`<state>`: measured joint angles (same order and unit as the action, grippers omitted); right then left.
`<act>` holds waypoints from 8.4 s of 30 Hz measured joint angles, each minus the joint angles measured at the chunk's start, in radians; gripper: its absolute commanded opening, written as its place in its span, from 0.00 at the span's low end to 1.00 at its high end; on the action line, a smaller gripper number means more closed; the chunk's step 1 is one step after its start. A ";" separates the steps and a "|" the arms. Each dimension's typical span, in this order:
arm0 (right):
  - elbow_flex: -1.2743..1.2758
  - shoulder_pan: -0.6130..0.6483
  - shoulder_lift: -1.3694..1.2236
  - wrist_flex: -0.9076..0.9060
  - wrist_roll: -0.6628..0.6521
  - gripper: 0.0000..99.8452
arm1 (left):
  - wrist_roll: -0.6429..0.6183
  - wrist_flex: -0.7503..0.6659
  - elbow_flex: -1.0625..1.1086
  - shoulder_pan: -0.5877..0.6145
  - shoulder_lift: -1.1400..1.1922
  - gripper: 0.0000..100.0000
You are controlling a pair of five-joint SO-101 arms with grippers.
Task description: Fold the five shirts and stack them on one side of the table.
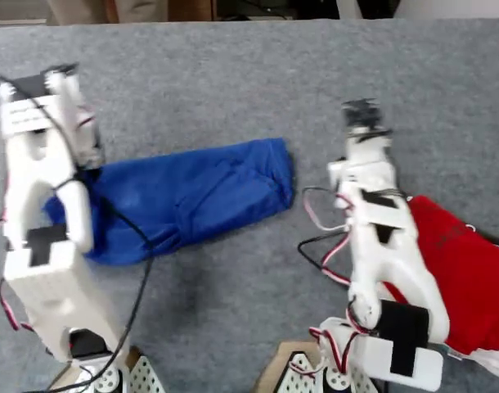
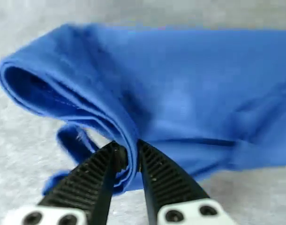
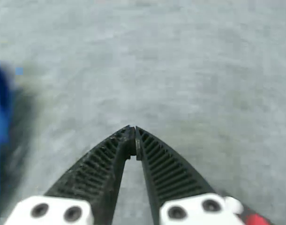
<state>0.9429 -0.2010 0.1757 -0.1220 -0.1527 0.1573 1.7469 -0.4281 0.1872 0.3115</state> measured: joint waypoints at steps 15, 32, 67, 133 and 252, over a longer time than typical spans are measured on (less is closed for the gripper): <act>-0.018 -0.072 0.000 0.003 0.083 0.00 | -0.158 -0.216 -0.031 -0.611 -0.061 0.02; -0.018 -0.072 0.000 0.003 0.083 0.01 | -0.253 -0.270 -0.454 -0.703 0.390 0.02; -0.885 0.408 -0.226 -0.964 -0.302 0.01 | -0.132 0.002 -0.583 -0.003 0.483 0.02; -1.350 0.466 -0.740 -1.648 -0.359 0.00 | -0.081 -0.219 -0.339 0.091 0.483 0.02; -0.809 0.428 -0.098 -1.643 0.025 0.21 | 0.101 -0.210 0.018 -0.115 0.106 0.27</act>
<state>0.1343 0.2271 0.0775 -1.7653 -0.1281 0.2585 1.5367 -0.4097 0.0721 0.4173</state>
